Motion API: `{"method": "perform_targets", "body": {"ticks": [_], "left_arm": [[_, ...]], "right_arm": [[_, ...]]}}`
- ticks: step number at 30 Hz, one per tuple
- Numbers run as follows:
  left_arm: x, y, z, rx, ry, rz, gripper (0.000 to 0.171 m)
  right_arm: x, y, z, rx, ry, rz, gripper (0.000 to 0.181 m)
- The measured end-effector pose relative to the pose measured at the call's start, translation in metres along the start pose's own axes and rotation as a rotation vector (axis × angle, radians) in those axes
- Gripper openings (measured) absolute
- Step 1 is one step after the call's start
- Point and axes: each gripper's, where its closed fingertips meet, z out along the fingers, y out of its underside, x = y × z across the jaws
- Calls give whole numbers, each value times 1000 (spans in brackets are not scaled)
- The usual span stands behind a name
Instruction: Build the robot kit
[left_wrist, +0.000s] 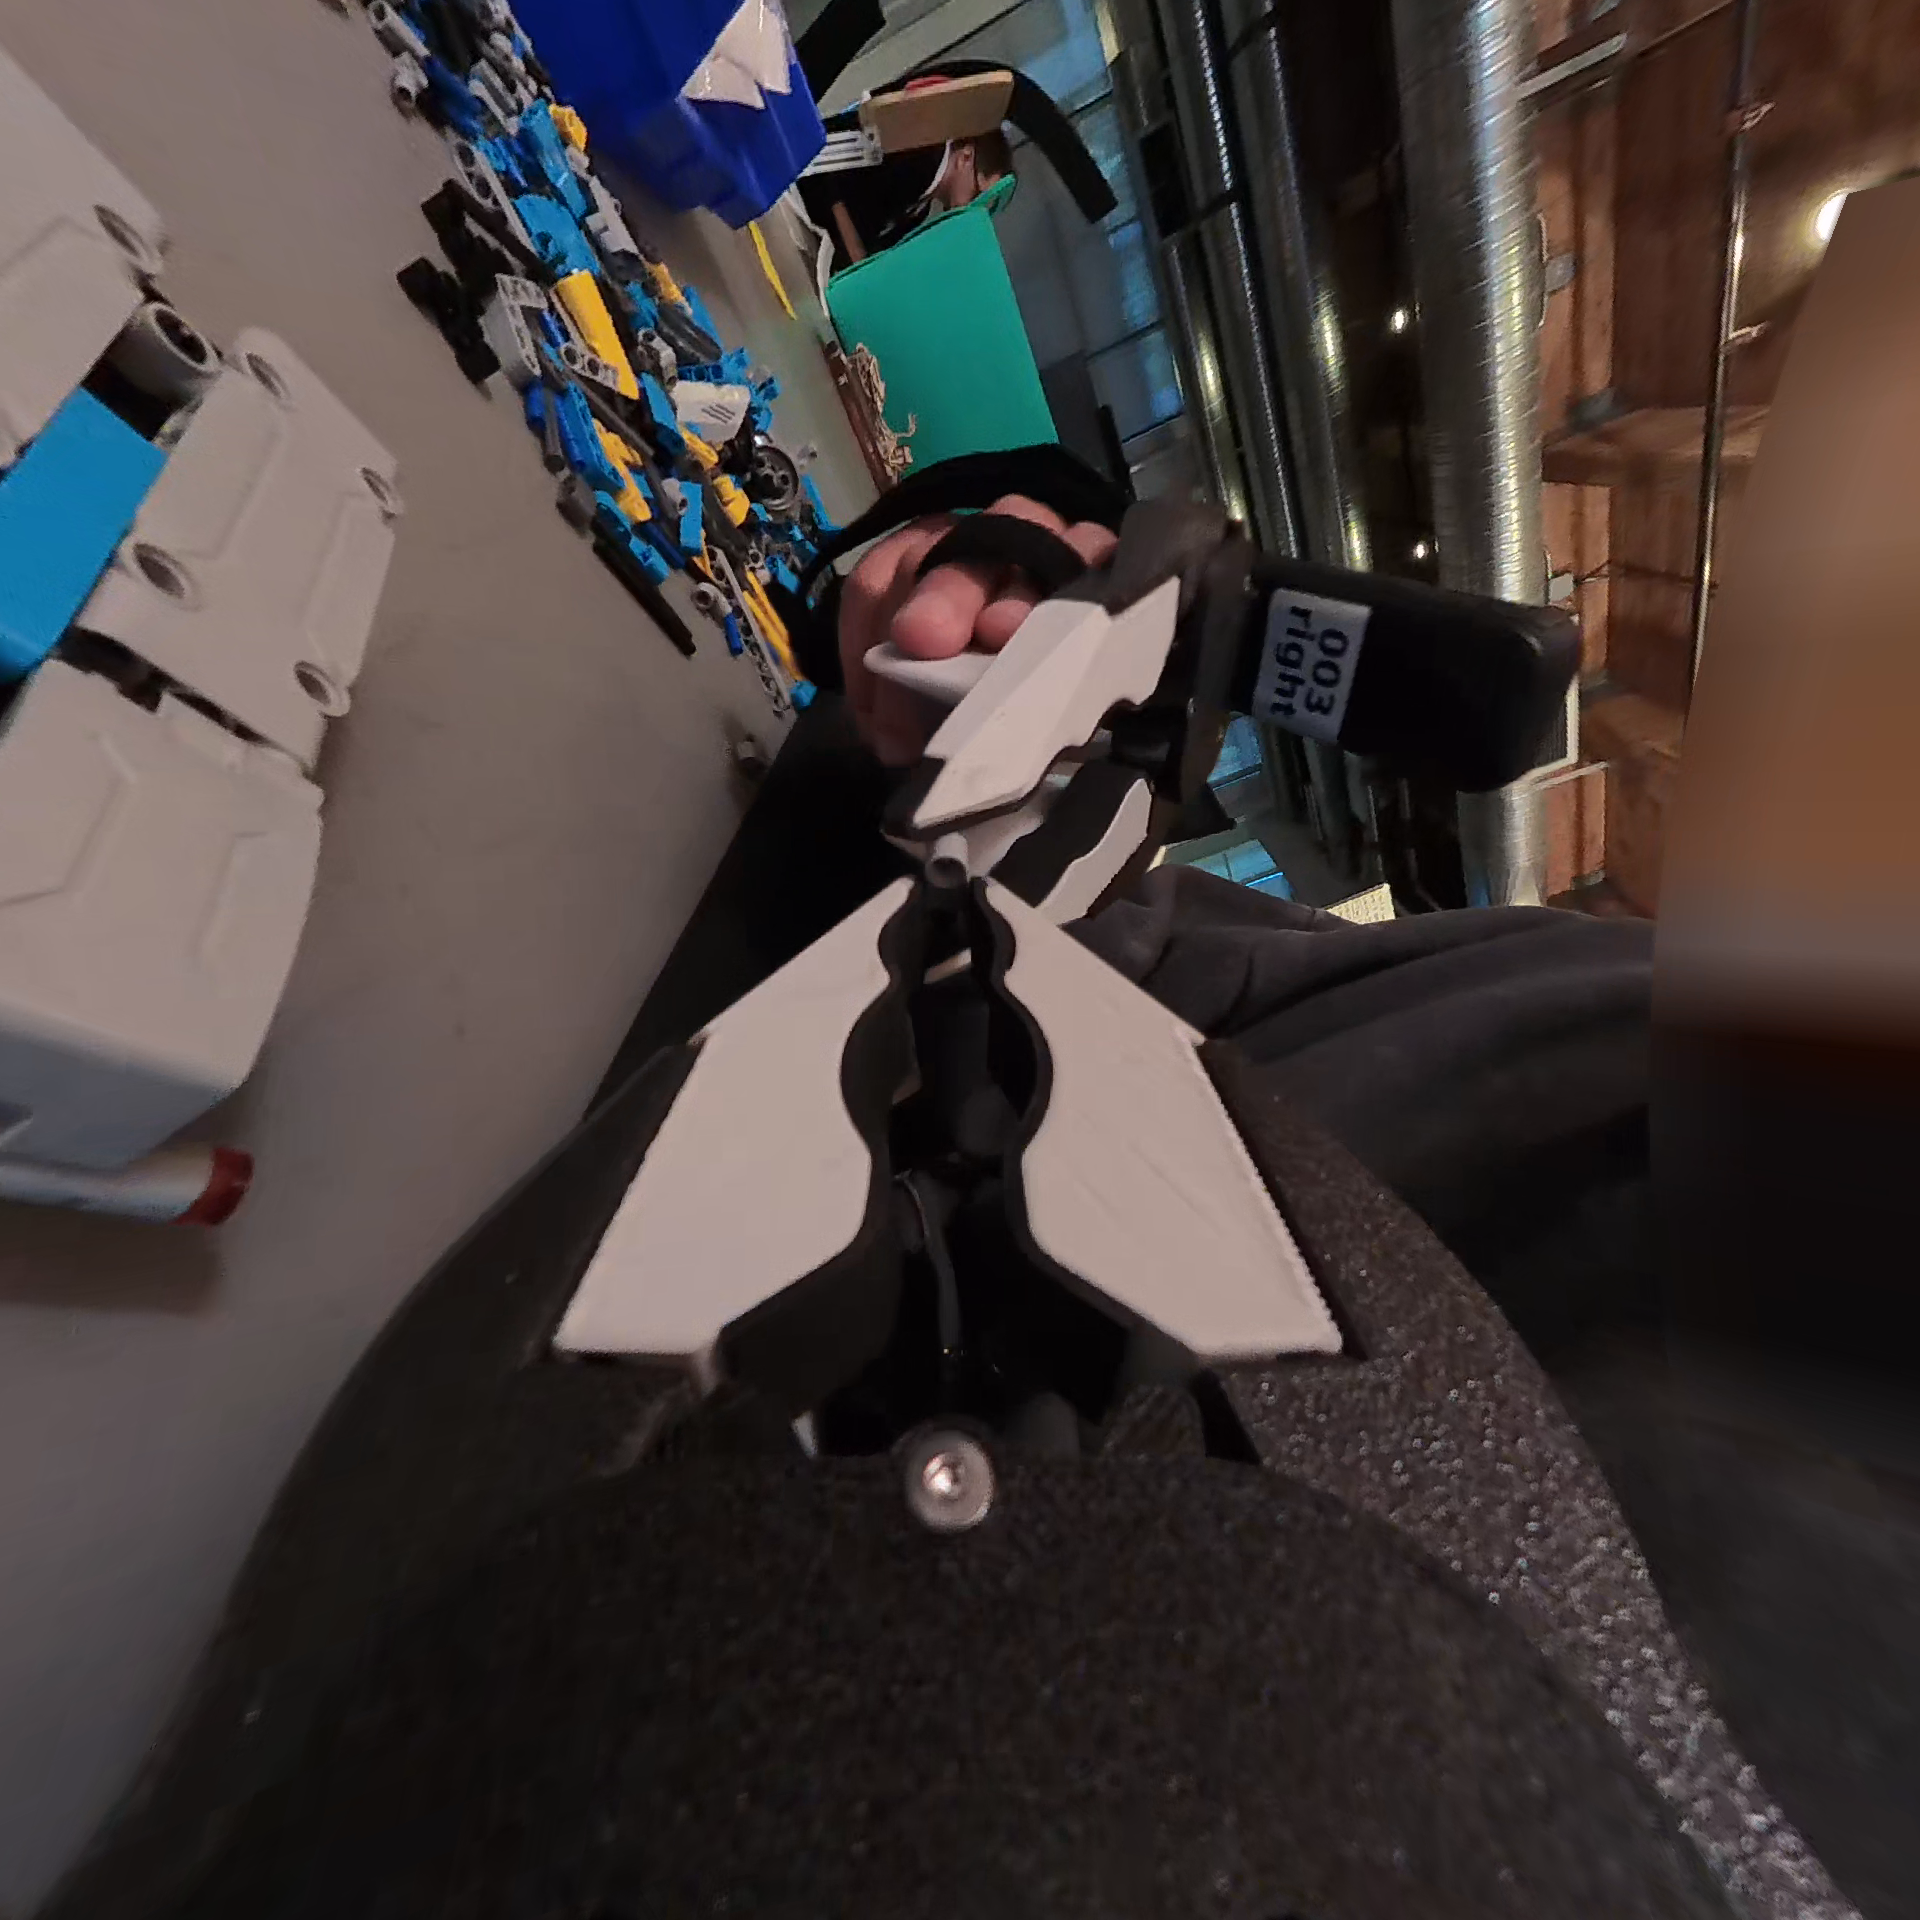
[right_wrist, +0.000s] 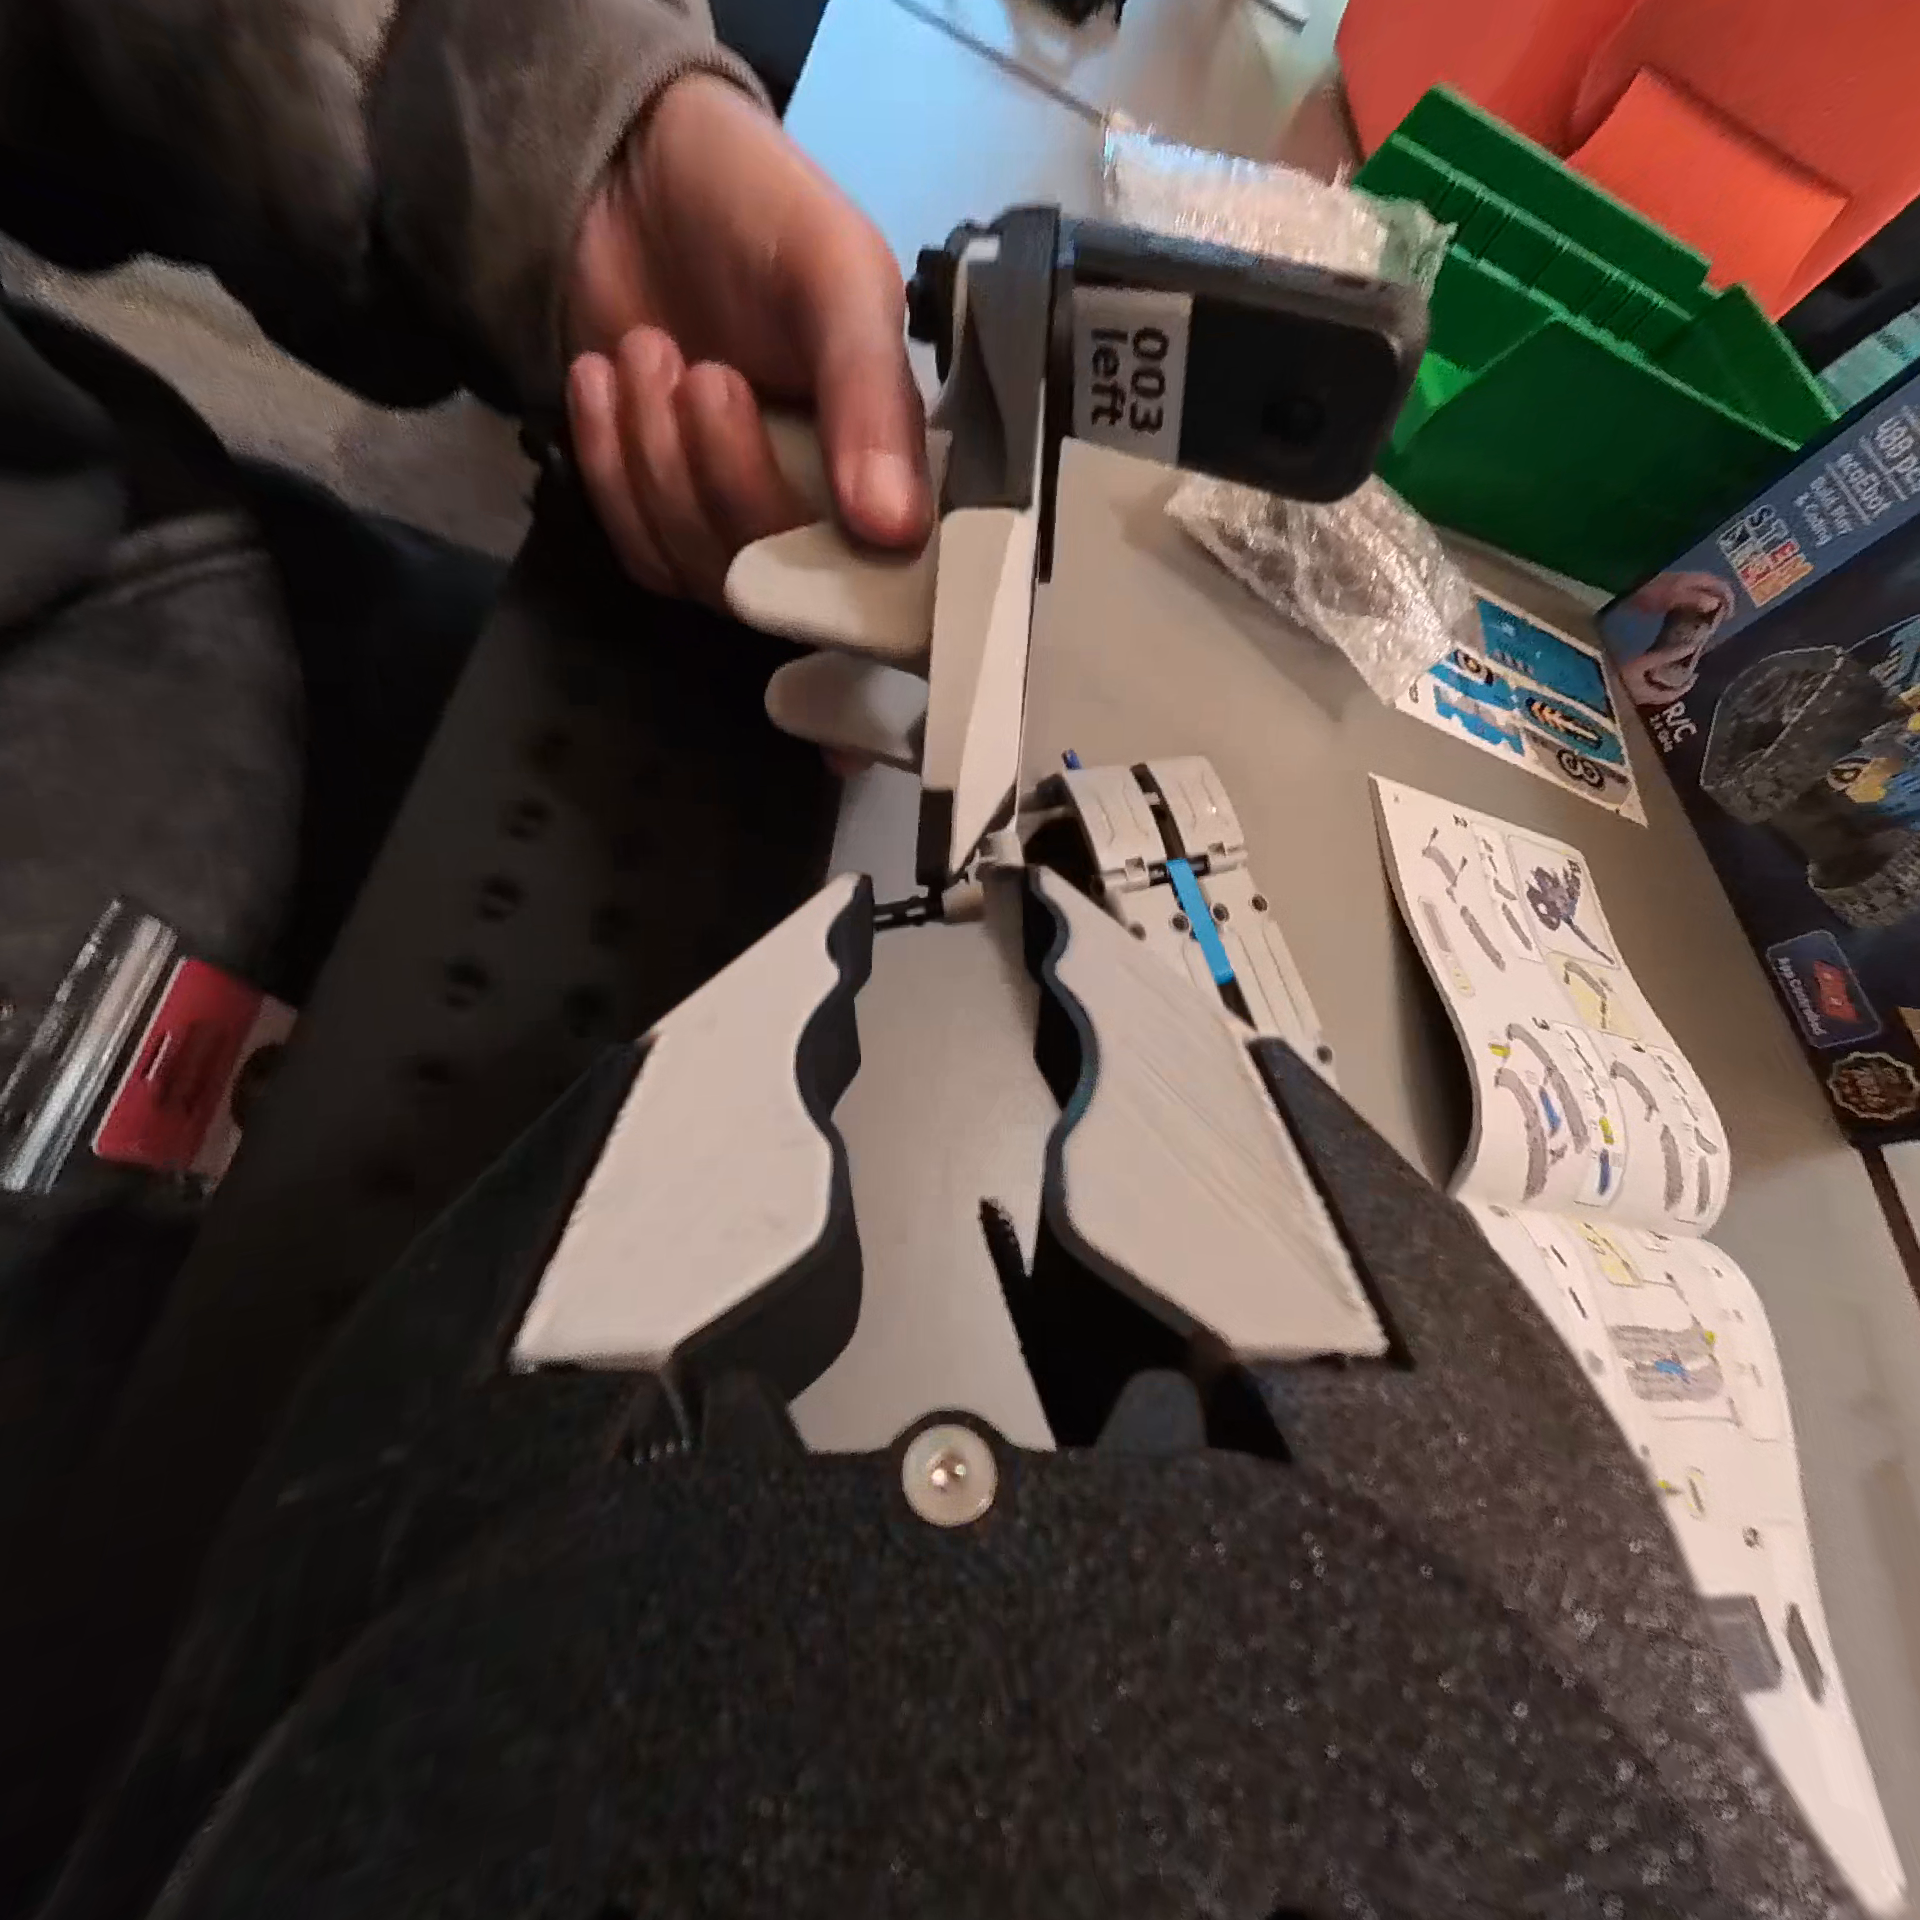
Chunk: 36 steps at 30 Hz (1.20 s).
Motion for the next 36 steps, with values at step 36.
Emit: {"method": "perform_targets", "body": {"ticks": [36], "left_arm": [[-10, 7, 2, -47, -106, 79, 5]], "right_arm": [[-10, 15, -2, -284, -40, 9, 14]]}}
